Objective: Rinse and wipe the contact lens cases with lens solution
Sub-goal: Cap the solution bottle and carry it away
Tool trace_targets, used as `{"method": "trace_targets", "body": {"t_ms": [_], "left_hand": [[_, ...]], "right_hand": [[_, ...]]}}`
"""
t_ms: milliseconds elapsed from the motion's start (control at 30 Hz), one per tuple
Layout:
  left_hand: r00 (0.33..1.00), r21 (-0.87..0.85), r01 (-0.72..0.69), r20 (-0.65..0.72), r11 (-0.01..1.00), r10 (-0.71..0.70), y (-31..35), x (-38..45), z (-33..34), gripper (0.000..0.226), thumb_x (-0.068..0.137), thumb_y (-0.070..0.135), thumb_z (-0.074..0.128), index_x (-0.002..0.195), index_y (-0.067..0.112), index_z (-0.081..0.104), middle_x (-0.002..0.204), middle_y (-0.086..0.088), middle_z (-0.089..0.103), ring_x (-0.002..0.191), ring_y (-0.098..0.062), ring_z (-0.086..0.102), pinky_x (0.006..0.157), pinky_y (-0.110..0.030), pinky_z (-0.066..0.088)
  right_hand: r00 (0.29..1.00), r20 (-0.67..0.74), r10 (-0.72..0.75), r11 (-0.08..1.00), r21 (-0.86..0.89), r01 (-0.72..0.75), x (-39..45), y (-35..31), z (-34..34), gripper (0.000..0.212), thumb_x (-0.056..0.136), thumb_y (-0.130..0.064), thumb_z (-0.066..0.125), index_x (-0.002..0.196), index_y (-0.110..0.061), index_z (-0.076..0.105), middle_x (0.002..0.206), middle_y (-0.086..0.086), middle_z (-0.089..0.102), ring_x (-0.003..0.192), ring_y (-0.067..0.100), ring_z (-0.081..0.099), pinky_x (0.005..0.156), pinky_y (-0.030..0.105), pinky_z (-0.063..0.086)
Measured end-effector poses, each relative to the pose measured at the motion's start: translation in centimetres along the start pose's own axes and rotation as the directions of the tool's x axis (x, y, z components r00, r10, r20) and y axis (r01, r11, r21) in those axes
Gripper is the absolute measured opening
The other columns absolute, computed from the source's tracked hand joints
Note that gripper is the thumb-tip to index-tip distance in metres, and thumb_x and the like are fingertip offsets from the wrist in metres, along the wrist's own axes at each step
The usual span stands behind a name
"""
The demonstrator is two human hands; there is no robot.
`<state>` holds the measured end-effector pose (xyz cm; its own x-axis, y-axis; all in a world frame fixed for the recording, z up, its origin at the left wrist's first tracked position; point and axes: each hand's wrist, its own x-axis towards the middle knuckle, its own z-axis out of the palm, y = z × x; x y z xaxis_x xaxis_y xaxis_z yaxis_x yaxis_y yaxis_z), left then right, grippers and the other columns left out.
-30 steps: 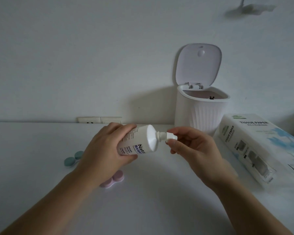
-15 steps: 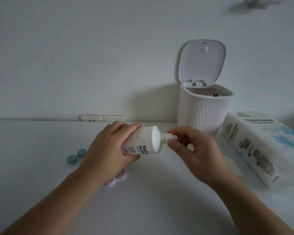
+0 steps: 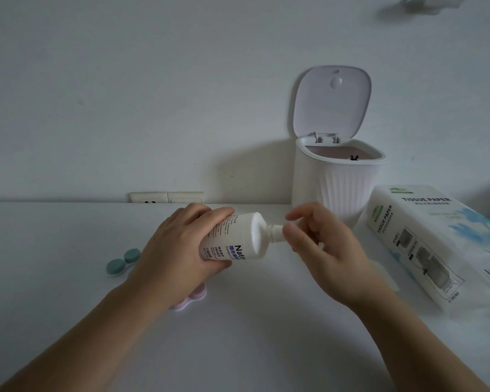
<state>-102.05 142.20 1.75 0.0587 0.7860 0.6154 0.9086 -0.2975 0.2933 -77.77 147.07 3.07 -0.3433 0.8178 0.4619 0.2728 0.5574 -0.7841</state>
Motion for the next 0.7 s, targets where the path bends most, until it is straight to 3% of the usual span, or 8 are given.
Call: {"method": "trace_targets", "body": {"t_ms": [100, 167, 233, 333, 400, 500, 567, 700], "left_hand": [[1.0, -0.02, 0.017, 0.007, 1.0, -0.017, -0.02, 0.0, -0.08, 0.076, 0.065, 0.03, 0.091, 0.132, 0.037, 0.056, 0.113, 0.021, 0.049, 0.101, -0.007, 0.048, 0.083, -0.032, 0.044], [1.0, -0.014, 0.024, 0.008, 1.0, -0.024, -0.04, -0.04, -0.13, 0.075, 0.065, 0.03, 0.091, 0.131, 0.038, 0.056, 0.113, 0.022, 0.048, 0.1, -0.005, 0.048, 0.081, -0.032, 0.044], [1.0, -0.007, 0.024, 0.013, 1.0, -0.024, -0.02, -0.09, -0.11, 0.073, 0.066, 0.031, 0.09, 0.13, 0.039, 0.056, 0.113, 0.02, 0.049, 0.098, -0.004, 0.047, 0.079, -0.03, 0.044], [1.0, -0.022, 0.023, 0.015, 1.0, -0.023, 0.03, -0.1, -0.05, 0.073, 0.066, 0.032, 0.09, 0.131, 0.038, 0.057, 0.113, 0.019, 0.051, 0.099, -0.004, 0.047, 0.079, -0.028, 0.043], [1.0, -0.02, 0.02, 0.008, 1.0, -0.02, 0.05, -0.04, -0.06, 0.074, 0.065, 0.032, 0.09, 0.131, 0.038, 0.057, 0.114, 0.019, 0.052, 0.1, -0.004, 0.048, 0.08, -0.028, 0.042], [1.0, -0.02, 0.025, 0.017, 0.999, -0.025, 0.06, 0.01, -0.07, 0.075, 0.066, 0.032, 0.09, 0.132, 0.038, 0.056, 0.115, 0.017, 0.052, 0.101, -0.006, 0.049, 0.083, -0.03, 0.044], [1.0, -0.008, 0.018, 0.026, 1.0, -0.018, 0.06, -0.03, -0.05, 0.074, 0.065, 0.032, 0.09, 0.132, 0.036, 0.057, 0.116, 0.015, 0.053, 0.102, -0.01, 0.051, 0.084, -0.032, 0.045], [0.999, -0.005, 0.016, 0.037, 1.0, -0.015, 0.18, 0.0, 0.08, 0.075, 0.065, 0.032, 0.09, 0.133, 0.034, 0.059, 0.115, 0.014, 0.054, 0.101, -0.011, 0.052, 0.085, -0.03, 0.043]], "right_hand": [[0.996, 0.029, -0.08, 0.997, 0.004, 0.08, -0.19, 0.13, 0.06, 0.007, 0.09, -0.032, 0.064, 0.096, -0.031, 0.062, 0.072, -0.01, 0.058, 0.064, 0.003, 0.051, 0.06, 0.016, 0.044], [0.997, -0.013, -0.075, 0.995, -0.068, 0.074, -0.19, 0.19, 0.38, 0.007, 0.093, -0.03, 0.064, 0.087, -0.029, 0.063, 0.068, -0.009, 0.057, 0.058, 0.002, 0.049, 0.054, 0.012, 0.04], [0.998, -0.047, -0.036, 0.991, -0.128, 0.03, -0.09, 0.4, 0.59, 0.028, 0.094, -0.044, 0.057, 0.074, -0.024, 0.061, 0.058, -0.009, 0.053, 0.049, 0.003, 0.043, 0.048, 0.015, 0.035], [0.998, -0.06, 0.013, 0.989, -0.145, -0.022, 0.01, 0.5, 0.61, 0.053, 0.093, -0.067, 0.039, 0.07, -0.024, 0.061, 0.057, 0.0, 0.055, 0.048, 0.004, 0.043, 0.049, 0.034, 0.038], [0.999, -0.05, -0.015, 0.994, -0.112, 0.009, -0.09, 0.32, 0.43, 0.041, 0.092, -0.065, 0.042, 0.077, -0.031, 0.06, 0.063, 0.004, 0.056, 0.051, 0.006, 0.045, 0.051, 0.038, 0.04], [0.995, 0.03, -0.093, 0.994, -0.062, 0.094, -0.18, 0.25, 0.29, 0.023, 0.09, -0.051, 0.053, 0.092, -0.029, 0.059, 0.068, -0.002, 0.055, 0.056, 0.008, 0.047, 0.054, 0.028, 0.042], [0.995, 0.035, -0.091, 0.987, -0.126, 0.095, -0.16, 0.42, 0.53, 0.03, 0.091, -0.053, 0.05, 0.084, -0.025, 0.058, 0.065, 0.0, 0.053, 0.053, 0.009, 0.044, 0.052, 0.026, 0.039], [0.999, -0.036, 0.014, 0.981, -0.192, -0.02, 0.15, 0.6, 0.67, 0.058, 0.095, -0.065, 0.035, 0.069, -0.018, 0.056, 0.053, 0.002, 0.051, 0.046, 0.008, 0.041, 0.05, 0.036, 0.037]]}}
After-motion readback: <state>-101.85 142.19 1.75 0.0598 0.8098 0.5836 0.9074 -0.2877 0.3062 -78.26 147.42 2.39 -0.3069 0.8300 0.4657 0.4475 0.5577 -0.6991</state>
